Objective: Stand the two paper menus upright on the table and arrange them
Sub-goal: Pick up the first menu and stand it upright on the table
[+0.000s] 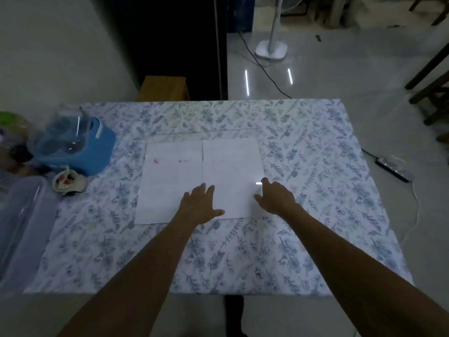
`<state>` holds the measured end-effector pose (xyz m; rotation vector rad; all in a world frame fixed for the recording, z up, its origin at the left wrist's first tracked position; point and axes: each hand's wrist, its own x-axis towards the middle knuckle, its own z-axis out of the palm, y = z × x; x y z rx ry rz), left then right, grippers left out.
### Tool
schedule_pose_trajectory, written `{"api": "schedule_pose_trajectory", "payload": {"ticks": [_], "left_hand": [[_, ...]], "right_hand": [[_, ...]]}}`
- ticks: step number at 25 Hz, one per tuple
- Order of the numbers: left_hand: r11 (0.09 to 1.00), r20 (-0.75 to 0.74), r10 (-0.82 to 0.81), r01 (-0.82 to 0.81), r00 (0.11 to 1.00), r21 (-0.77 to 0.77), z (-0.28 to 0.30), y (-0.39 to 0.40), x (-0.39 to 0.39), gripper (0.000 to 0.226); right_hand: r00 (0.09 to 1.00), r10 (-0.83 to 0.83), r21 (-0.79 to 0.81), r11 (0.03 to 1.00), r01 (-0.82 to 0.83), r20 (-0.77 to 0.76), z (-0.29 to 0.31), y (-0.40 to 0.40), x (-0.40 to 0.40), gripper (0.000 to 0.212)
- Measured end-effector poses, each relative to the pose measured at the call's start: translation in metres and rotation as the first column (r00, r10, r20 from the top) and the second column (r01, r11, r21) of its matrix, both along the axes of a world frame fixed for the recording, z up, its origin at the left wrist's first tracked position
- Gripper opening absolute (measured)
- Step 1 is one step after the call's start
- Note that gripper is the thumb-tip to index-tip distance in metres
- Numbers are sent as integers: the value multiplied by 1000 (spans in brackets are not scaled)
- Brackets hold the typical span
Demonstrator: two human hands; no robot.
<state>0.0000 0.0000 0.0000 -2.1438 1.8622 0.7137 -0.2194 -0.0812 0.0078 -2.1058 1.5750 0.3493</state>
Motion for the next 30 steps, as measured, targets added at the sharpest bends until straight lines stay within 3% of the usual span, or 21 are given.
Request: {"api": "schedule_pose_trajectory", "payload": {"ticks": [4, 8, 10, 12, 14, 16, 18, 20, 23, 25, 28, 30], "left_hand": [[999, 51, -17, 15, 999, 36, -19, 6, -10, 116], [997, 61, -27, 32, 998, -68, -34, 14, -13, 118], [996, 57, -37, 41, 998, -75, -36, 15, -13, 116], [996, 88, -55, 61, 995, -65, -35, 15, -15, 116], [997, 80, -46, 51, 996, -60, -35, 15, -15, 118], [997, 68, -23, 28, 997, -74, -36, 19, -16, 118], [994, 70, -10, 18, 998, -106, -37, 24, -16, 113], [995, 97, -10, 20, 995, -102, -33, 30, -17, 102], [979, 169, -132, 156, 977, -133, -23, 48, -16, 82], [929, 229, -176, 238, 958, -283, -15, 64, -8, 66], [793, 272, -222, 336, 936, -508, 5, 86, 8, 53], [673, 282, -248, 374, 927, -638, 31, 93, 17, 42]], "right_hand": [[998, -63, -207, 977, 60, -6, -12, 14, 7, 48], [933, -283, -155, 934, 320, 223, -21, 25, 26, 44], [797, -477, -11, 856, 517, 371, -16, 18, 25, 43], [622, -658, 225, 742, 631, 424, -8, 4, 15, 44], [436, -784, 436, 613, 659, 442, -7, -7, 4, 40], [309, -828, 540, 545, 641, 468, -6, -3, 2, 35], [315, -783, 519, 600, 608, 536, 0, 7, 8, 44], [385, -700, 438, 692, 573, 602, 11, 19, 12, 57], [420, -649, 376, 734, 566, 634, 18, 33, 12, 59], [381, -676, 407, 706, 579, 631, 20, 42, 8, 50], [174, -776, 574, 578, 580, 606, 39, 53, 4, 29], [85, -809, 640, 519, 567, 581, 64, 62, 3, 15]]}}
